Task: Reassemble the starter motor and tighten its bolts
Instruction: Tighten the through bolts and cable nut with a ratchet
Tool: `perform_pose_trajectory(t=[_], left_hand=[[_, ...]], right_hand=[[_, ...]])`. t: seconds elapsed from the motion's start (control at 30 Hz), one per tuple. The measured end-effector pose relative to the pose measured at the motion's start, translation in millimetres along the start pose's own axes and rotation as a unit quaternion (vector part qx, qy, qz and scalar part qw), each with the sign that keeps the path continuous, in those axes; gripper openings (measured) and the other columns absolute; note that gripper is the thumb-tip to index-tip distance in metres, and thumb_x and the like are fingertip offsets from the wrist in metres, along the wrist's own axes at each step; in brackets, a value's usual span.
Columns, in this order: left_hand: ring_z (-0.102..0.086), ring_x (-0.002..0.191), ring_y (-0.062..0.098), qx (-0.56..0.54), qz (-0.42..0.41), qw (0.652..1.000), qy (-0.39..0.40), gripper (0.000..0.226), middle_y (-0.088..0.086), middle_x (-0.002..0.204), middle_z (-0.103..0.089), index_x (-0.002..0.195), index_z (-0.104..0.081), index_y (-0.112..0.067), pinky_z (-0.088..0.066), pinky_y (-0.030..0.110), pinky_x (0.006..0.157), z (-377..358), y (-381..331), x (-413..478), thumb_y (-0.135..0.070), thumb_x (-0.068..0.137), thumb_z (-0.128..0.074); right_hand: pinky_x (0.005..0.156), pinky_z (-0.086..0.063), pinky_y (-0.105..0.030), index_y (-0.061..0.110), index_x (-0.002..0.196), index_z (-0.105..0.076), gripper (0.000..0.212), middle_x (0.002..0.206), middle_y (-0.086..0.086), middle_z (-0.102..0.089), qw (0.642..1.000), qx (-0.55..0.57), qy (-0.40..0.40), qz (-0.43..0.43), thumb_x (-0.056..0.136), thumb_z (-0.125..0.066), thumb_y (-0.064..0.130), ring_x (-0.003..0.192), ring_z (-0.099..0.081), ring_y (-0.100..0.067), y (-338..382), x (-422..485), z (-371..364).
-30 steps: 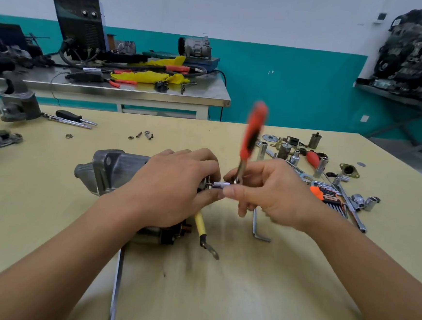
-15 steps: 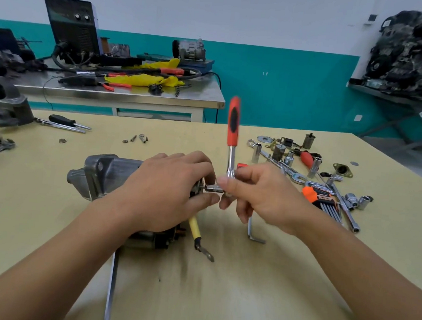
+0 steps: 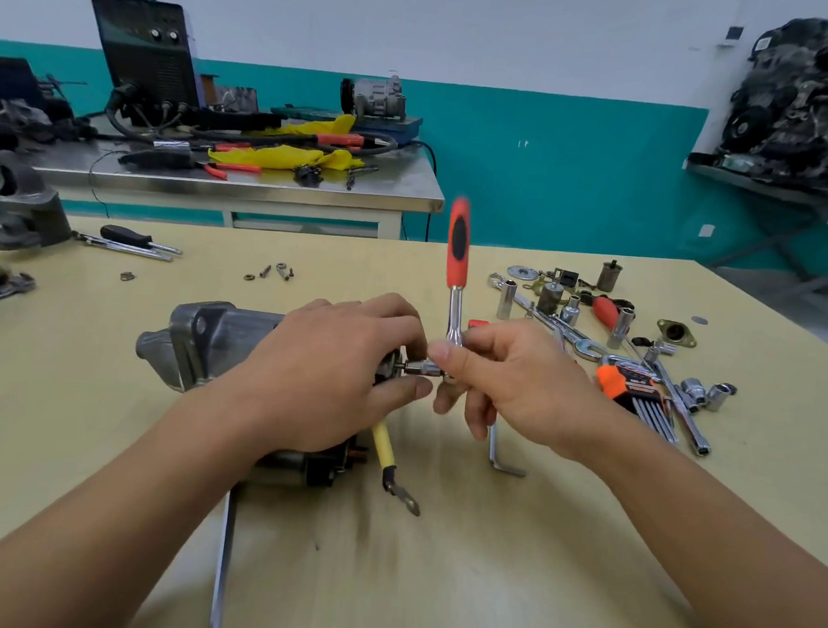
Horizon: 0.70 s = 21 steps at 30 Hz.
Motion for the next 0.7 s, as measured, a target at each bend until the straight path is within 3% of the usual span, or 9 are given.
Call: perform_pose_trajectory(t=[0.07, 0.13, 0.2, 0.27, 0.3, 0.37, 0.47, 0.57, 0.7], left_hand=[[-0.055, 0.093, 0.007, -0.008, -0.009, 1.0, 0.0, 0.041, -0.022, 0.129, -0.049, 0.113, -0.06, -0.036, -0.043, 0.035, 0.083, 1, -2, 0, -0.062, 0.092, -0.035], [-0.056, 0.094, 0.007, -0.005, -0.017, 1.0, 0.009, 0.044, -0.022, 0.128, -0.05, 0.114, -0.063, -0.037, -0.046, 0.037, 0.084, 1, -4, 0, -0.061, 0.094, -0.032], [-0.056, 0.092, 0.007, -0.007, -0.016, 1.0, 0.01, 0.047, -0.022, 0.128, -0.051, 0.114, -0.066, -0.037, -0.045, 0.037, 0.082, 2, -4, 0, -0.061, 0.096, -0.03], [-0.054, 0.089, 0.006, -0.004, -0.015, 1.0, 0.008, 0.044, -0.022, 0.127, -0.052, 0.113, -0.068, -0.036, -0.04, 0.035, 0.077, 1, -4, 0, -0.057, 0.099, -0.031], [-0.054, 0.089, 0.006, 0.0, -0.014, 1.0, 0.008, 0.044, -0.021, 0.128, -0.053, 0.112, -0.067, -0.036, -0.039, 0.034, 0.077, 0, -3, 0, -0.057, 0.1, -0.031], [-0.054, 0.09, 0.005, -0.002, -0.01, 1.0, 0.01, 0.044, -0.021, 0.129, -0.052, 0.112, -0.066, -0.034, -0.04, 0.033, 0.079, -1, -2, 0, -0.058, 0.098, -0.032], [-0.052, 0.087, 0.005, -0.018, -0.009, 1.0, 0.004, 0.036, -0.022, 0.127, -0.05, 0.113, -0.061, -0.035, -0.04, 0.031, 0.077, 1, 0, -1, -0.06, 0.094, -0.043], [-0.054, 0.088, 0.006, -0.021, -0.016, 1.0, 0.0, 0.032, -0.022, 0.125, -0.051, 0.109, -0.061, -0.037, -0.046, 0.034, 0.08, 3, -2, -1, -0.058, 0.096, -0.041], [-0.056, 0.095, 0.006, -0.01, -0.016, 1.0, 0.003, 0.042, -0.022, 0.127, -0.053, 0.114, -0.065, -0.036, -0.046, 0.037, 0.083, 4, -3, 0, -0.058, 0.099, -0.033]], right_hand=[[0.05, -0.048, -0.025, 0.012, 0.09, -0.071, 0.047, 0.074, -0.009, -0.075, 0.999, 0.017, 0.006, -0.026, 0.076, -0.063, 0.056, 0.046, -0.06, -0.017, -5, 1, -2], [0.053, -0.049, -0.024, 0.016, 0.092, -0.073, 0.036, 0.076, -0.007, -0.075, 1.0, 0.006, 0.007, 0.003, 0.076, -0.07, 0.048, 0.052, -0.062, -0.016, -1, 0, 1], [0.059, -0.053, -0.023, 0.019, 0.094, -0.076, 0.021, 0.079, -0.003, -0.075, 0.998, -0.013, 0.009, 0.057, 0.076, -0.08, 0.028, 0.06, -0.064, -0.015, 9, -2, 3], [0.063, -0.056, -0.024, 0.018, 0.096, -0.078, 0.024, 0.08, 0.003, -0.075, 0.997, -0.003, 0.012, 0.077, 0.076, -0.084, 0.008, 0.068, -0.067, -0.014, 14, -4, 3], [0.062, -0.055, -0.023, 0.017, 0.097, -0.078, 0.023, 0.078, 0.005, -0.075, 0.997, 0.005, 0.014, 0.073, 0.076, -0.084, 0.009, 0.067, -0.067, -0.013, 13, -4, 2], [0.055, -0.052, -0.022, 0.018, 0.093, -0.077, 0.021, 0.074, 0.003, -0.075, 0.999, 0.002, 0.009, 0.044, 0.078, -0.079, 0.032, 0.055, -0.065, -0.014, 10, -2, 0], [0.05, -0.048, -0.025, 0.013, 0.091, -0.073, 0.049, 0.071, -0.008, -0.074, 0.998, 0.045, 0.003, -0.047, 0.075, -0.066, 0.059, 0.046, -0.06, -0.016, -8, 0, -4], [0.055, -0.05, -0.025, 0.02, 0.087, -0.077, 0.037, 0.077, -0.009, -0.075, 0.999, 0.04, 0.014, -0.033, 0.072, -0.071, 0.053, 0.053, -0.063, -0.015, -7, -1, -4], [0.062, -0.055, -0.02, 0.02, 0.095, -0.079, 0.022, 0.078, -0.001, -0.075, 0.998, 0.002, 0.017, 0.056, 0.073, -0.083, 0.023, 0.061, -0.068, -0.014, 13, -5, 4]])
Point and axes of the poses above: each hand's wrist, its own x-axis towards the middle knuckle, its own z-axis out of the back of the hand, y = z × x, the point moved 10 cm from there along x, towards the middle knuckle
